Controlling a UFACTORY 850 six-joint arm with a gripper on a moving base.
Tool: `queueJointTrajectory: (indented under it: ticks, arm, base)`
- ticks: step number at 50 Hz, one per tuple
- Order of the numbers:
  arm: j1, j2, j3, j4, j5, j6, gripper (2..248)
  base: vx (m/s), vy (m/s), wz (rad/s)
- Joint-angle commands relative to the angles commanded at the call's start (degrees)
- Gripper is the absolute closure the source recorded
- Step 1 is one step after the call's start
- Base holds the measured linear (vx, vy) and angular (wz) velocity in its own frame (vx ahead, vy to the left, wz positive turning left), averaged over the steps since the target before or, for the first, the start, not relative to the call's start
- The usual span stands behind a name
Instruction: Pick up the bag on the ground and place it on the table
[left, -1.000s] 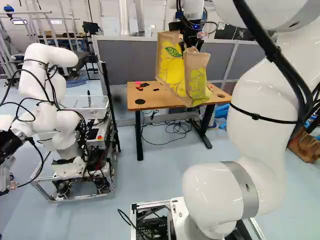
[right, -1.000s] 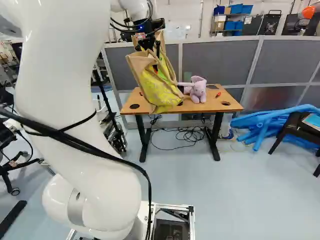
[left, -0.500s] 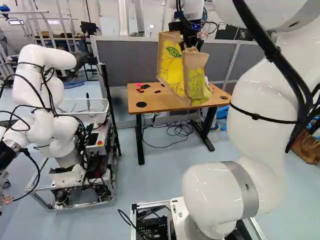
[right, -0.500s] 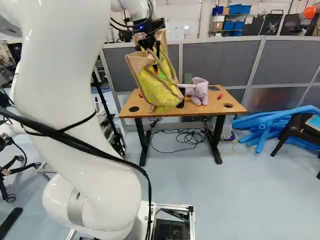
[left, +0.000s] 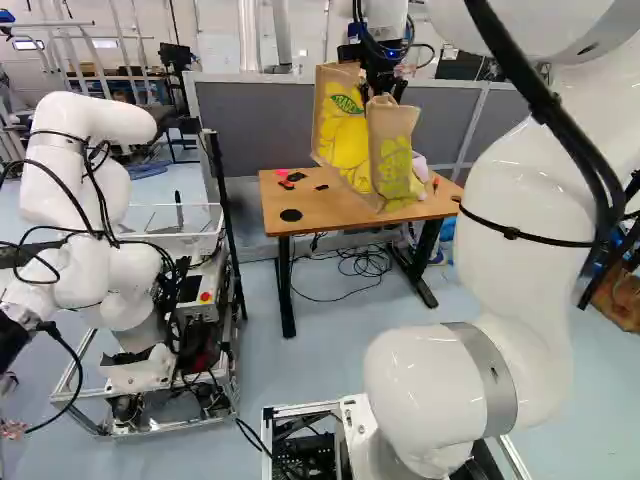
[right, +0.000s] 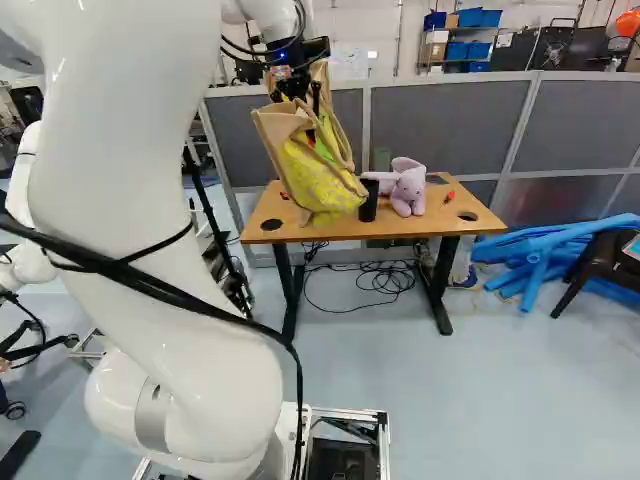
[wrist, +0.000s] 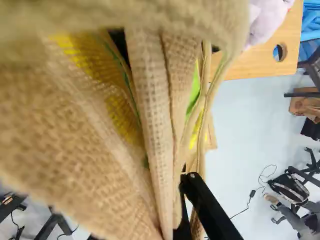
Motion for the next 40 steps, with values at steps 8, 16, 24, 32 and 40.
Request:
queueJointTrajectory:
  ticks: [8,16,24,32,40]
  arm:
    - [0.00,0.00,0.00,0.00,0.00,0.00,228]
    - [0.00,0.00,0.00,0.00,0.00,0.00,228]
    - [0.00,0.00,0.00,0.00,0.00,0.00,228]
    - [0.00,0.00,0.00,0.00,0.00,0.00,228]
    - [0.00,0.00,0.00,0.00,0.00,0.00,228]
  base:
    - [0.088,0.076,-0.014]
    - [0.091,0.079,-0.017]
    - [0.092,0.078,-0.017]
    - [0.094,0.081,-0.016]
    - [0.091,0.075,-0.015]
